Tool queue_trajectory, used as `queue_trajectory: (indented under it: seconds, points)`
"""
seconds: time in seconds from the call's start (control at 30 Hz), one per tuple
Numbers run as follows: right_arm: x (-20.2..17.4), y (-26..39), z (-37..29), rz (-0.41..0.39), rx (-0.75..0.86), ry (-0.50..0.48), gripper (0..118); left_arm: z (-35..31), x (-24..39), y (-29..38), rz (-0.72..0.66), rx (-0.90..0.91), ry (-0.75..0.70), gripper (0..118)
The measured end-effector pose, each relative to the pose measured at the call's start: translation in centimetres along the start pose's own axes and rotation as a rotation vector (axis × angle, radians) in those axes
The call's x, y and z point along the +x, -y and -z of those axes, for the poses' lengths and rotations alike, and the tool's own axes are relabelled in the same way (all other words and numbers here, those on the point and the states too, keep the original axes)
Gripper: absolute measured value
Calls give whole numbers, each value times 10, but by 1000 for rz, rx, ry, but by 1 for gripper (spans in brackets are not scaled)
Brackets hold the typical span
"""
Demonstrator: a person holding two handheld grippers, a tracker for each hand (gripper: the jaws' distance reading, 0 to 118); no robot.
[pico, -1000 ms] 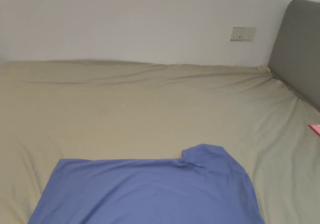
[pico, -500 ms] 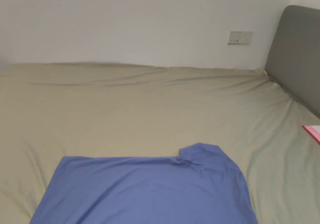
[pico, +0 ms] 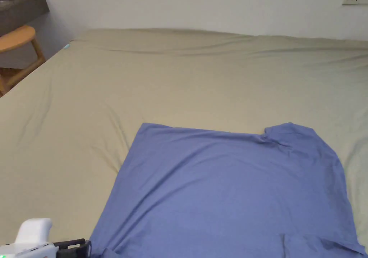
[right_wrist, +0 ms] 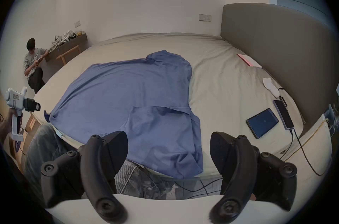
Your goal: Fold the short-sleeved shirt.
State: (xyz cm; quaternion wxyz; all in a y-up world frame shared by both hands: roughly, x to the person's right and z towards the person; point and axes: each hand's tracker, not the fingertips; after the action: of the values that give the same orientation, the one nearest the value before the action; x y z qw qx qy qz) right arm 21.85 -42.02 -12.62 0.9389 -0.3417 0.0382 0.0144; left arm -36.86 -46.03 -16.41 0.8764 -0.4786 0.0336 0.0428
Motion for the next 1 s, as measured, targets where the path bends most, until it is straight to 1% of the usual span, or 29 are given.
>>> queue_trajectory:
  seconds: [0.07, 0.2, 0.3, 0.33, 0.37, 0.4, 0.43, 0.47, 0.5, 0.53, 0.57, 0.6, 0.63, 0.67, 0.7, 0.73, 0.77, 0.8, 0.83, 0.87, 0.9, 0.93, 0.97, 1.0]
  points:
    - [-7, 3, 2, -14, 13, 22, 98, 22, 1, 3, 29, -58, -5, 113]
    - [-13, -5, 5, 0, -20, 1, 98, 45, 13, 2, 59, -105, 21, 112]
    - [-4, -2, 7, -6, -39, 17, 98, 61, 19, -4, 65, -122, 24, 111]
    - [-3, -2, 7, -10, -45, 26, 98, 66, 19, -5, 64, -131, 35, 107]
    - [21, 14, 15, -11, -51, 35, 98, 72, 20, -6, 59, -140, 42, 98]
    - [29, 17, 17, -5, -59, 42, 98, 79, 18, -7, 44, -158, 64, 90]
    - [35, 20, 19, 7, -73, 45, 98, 84, 17, -7, 29, -160, 57, 85]
    - [35, 23, 21, 25, -87, 37, 98, 77, 16, -8, 31, -114, 42, 69]
    - [37, 25, 24, 42, -105, 30, 98, 74, 15, -10, 34, -124, 51, 30]
    - [42, 28, 29, 56, -136, 27, 98, 72, 13, -13, 40, -124, 64, 4]
    - [47, 30, 34, 65, -163, 19, 97, 71, 14, -16, 21, -116, 137, 4]
    - [50, 32, 38, 71, -186, 7, 97, 69, 16, -17, 5, -126, 161, 4]
    - [47, 34, 43, 73, -204, -8, 97, 70, 20, -20, 35, -139, 92, 4]
    - [49, 34, 48, 71, -215, -32, 97, 69, 23, -20, 81, -133, 78, 4]
    - [49, 35, 53, 64, -217, -52, 97, 62, 36, -20, 101, -121, 64, 4]
    - [47, 36, 59, 51, -215, -51, 97, 60, 39, -20, 100, -121, 66, 4]
    - [16, 27, 57, 31, -224, -45, 95, 59, 39, -20, 95, -125, 75, 4]
    - [10, 30, 67, 1, -257, -38, 95, 57, 38, -20, 70, -122, 88, 4]
    - [6, 32, 75, -10, -299, -33, 93, 58, 38, -21, 35, -128, 108, 4]
    - [1, 35, 84, 3, -354, -59, 90, 57, 35, -22, 8, -130, 115, 4]
    - [26, 42, 87, 62, -295, -107, 82, 54, 33, -22, 1, -127, 113, 4]
    - [31, 37, 85, 105, -241, -113, 60, 52, 32, -21, 6, -124, 110, 4]
    - [31, 31, 89, 101, -283, -107, 18, 51, 31, -22, 11, -124, 109, 4]
    - [27, 28, 89, 113, -277, -111, 10, 48, 31, -22, 24, -121, 108, 4]
